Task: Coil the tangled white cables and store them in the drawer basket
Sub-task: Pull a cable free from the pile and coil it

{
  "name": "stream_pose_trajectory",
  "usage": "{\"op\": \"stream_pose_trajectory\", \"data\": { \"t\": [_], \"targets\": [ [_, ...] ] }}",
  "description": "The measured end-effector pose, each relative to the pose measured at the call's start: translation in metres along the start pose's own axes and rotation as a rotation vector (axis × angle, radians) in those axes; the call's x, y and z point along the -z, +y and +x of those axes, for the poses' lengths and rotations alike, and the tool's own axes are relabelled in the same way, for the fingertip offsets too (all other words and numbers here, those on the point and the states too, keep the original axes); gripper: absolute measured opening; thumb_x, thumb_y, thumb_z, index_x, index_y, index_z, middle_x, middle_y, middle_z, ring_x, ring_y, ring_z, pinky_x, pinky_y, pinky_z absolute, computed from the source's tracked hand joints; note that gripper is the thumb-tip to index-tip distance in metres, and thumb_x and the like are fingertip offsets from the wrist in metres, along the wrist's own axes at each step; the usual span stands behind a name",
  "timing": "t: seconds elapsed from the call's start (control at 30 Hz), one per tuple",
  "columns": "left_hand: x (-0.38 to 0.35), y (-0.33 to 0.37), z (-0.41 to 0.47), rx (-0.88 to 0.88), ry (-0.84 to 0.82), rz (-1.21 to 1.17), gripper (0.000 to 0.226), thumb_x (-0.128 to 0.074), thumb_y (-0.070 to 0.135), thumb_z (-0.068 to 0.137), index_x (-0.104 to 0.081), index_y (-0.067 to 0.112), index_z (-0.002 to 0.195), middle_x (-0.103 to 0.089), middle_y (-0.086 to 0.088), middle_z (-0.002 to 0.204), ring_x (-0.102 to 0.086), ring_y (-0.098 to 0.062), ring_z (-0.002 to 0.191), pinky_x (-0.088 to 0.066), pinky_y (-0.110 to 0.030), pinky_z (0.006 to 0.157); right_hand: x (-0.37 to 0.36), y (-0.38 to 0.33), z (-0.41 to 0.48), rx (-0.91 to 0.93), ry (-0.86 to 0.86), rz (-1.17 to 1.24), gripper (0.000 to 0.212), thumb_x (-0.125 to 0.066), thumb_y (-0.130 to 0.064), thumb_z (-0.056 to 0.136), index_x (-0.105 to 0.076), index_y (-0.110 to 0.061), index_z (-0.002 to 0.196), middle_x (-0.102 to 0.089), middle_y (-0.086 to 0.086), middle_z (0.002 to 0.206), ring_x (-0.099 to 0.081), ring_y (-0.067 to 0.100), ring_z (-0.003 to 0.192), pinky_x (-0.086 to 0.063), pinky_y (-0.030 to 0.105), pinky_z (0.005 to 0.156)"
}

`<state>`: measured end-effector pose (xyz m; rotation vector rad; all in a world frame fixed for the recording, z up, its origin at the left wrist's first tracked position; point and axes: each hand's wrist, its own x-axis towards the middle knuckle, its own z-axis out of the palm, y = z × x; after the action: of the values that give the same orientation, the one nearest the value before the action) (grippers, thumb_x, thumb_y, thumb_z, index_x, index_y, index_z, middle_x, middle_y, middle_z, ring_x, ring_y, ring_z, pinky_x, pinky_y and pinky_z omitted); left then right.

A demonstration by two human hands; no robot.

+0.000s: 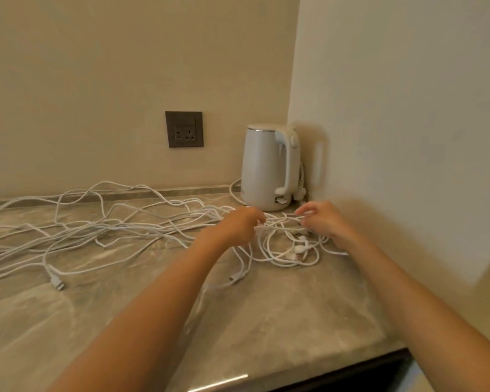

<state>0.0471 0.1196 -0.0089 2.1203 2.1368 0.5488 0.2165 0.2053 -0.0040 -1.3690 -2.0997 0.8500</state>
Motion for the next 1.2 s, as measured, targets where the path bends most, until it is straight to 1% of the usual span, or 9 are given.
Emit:
{"op": "stream_pose_trajectory", "data": {
  "t": [0.17,0.3,0.4,0.5,0.6,0.67,0.77,1.0,1.2],
  "targets": [
    [0.0,0.0,-0.001,0.051,-0.05,0.048,0.022,-0.058,0.01,0.084,-0.066,0.002,0.103,-0.064,-0.015,0.107,-0.057,-0.027,0.101,-0.038,-0.025,0.077,-0.008,-0.011,0.001,0.149,-0.125,-0.109,0.028,-0.065,0.003,0.082,-0.068,-0.009,0.107,-0.054,-0.009,0.073,-0.055,0.013,0.075,-0.043,0.019,0.059],
    [0.005,-0.005,-0.002,0.141,0.03,-0.039,0.025,-0.066,0.023,0.081,-0.068,-0.002,0.077,-0.058,-0.018,0.072,-0.05,-0.021,0.069,-0.035,-0.028,0.06,-0.019,-0.02,0.004,0.199,-0.156,-0.144,0.017,-0.067,-0.003,0.083,-0.07,-0.009,0.098,-0.054,-0.008,0.072,-0.055,0.01,0.072,-0.041,0.016,0.055],
    [0.01,-0.007,-0.005,0.147,0.063,-0.064,0.019,-0.065,0.019,0.08,-0.064,0.001,0.074,-0.054,-0.017,0.072,-0.046,-0.019,0.069,-0.03,-0.028,0.058,-0.028,-0.023,0.01,0.191,-0.171,-0.134,0.01,-0.066,-0.003,0.082,-0.072,-0.001,0.09,-0.056,-0.006,0.064,-0.052,0.005,0.063,-0.038,0.013,0.052],
    [0.015,-0.012,-0.003,0.096,0.162,-0.174,0.005,-0.063,0.011,0.081,-0.059,0.007,0.083,-0.056,-0.006,0.08,-0.05,-0.018,0.076,-0.037,-0.027,0.062,-0.03,-0.025,0.016,0.184,0.012,-0.024,0.009,-0.065,-0.006,0.082,-0.069,-0.008,0.09,-0.058,-0.002,0.075,-0.055,0.012,0.077,-0.041,0.021,0.066],
    [0.023,-0.015,-0.002,0.049,0.24,-0.355,0.013,-0.06,0.002,0.084,-0.056,0.013,0.077,-0.059,-0.002,0.071,-0.056,-0.015,0.064,-0.048,-0.025,0.058,-0.031,-0.029,0.021,0.345,0.057,-0.04,0.046,-0.07,-0.011,0.081,-0.057,-0.014,0.125,-0.054,0.007,0.105,-0.05,0.017,0.101,-0.041,0.029,0.09],
    [0.029,-0.015,-0.001,0.029,0.331,-0.442,0.019,-0.056,-0.002,0.085,-0.055,0.014,0.075,-0.06,-0.001,0.068,-0.058,-0.013,0.06,-0.048,-0.023,0.048,-0.034,-0.036,0.026,0.465,0.039,-0.099,0.031,-0.067,-0.015,0.085,-0.067,-0.012,0.116,-0.064,0.009,0.106,-0.055,0.021,0.106,-0.04,0.029,0.09],
    [0.04,-0.019,-0.001,0.087,0.491,-0.441,0.014,-0.048,0.007,0.091,-0.057,0.014,0.082,-0.067,-0.007,0.082,-0.063,-0.024,0.077,-0.055,-0.039,0.061,-0.031,-0.05,0.032,0.404,0.083,0.011,0.019,-0.057,-0.019,0.092,-0.071,-0.006,0.092,-0.064,0.006,0.084,-0.057,0.019,0.085,-0.036,0.024,0.067],
    [0.056,-0.043,-0.006,0.284,0.763,-0.263,0.021,-0.041,0.009,0.094,-0.057,0.006,0.08,-0.065,-0.015,0.077,-0.06,-0.034,0.073,-0.051,-0.048,0.069,-0.034,-0.095,0.031,0.459,-0.067,0.054,0.017,-0.045,-0.011,0.097,-0.045,-0.018,0.081,-0.061,0.001,0.063,-0.056,0.009,0.055,-0.045,0.031,0.07],
    [0.073,-0.086,-0.02,0.573,0.788,-0.369,0.022,-0.043,0.007,0.092,-0.058,0.008,0.077,-0.065,-0.015,0.081,-0.062,-0.033,0.078,-0.051,-0.04,0.071,-0.029,-0.123,0.041,0.366,-0.253,-0.418,0.022,-0.053,-0.012,0.093,-0.066,-0.009,0.077,-0.05,-0.007,0.054,-0.047,0.009,0.054,-0.037,0.02,0.055]
  ]
}}
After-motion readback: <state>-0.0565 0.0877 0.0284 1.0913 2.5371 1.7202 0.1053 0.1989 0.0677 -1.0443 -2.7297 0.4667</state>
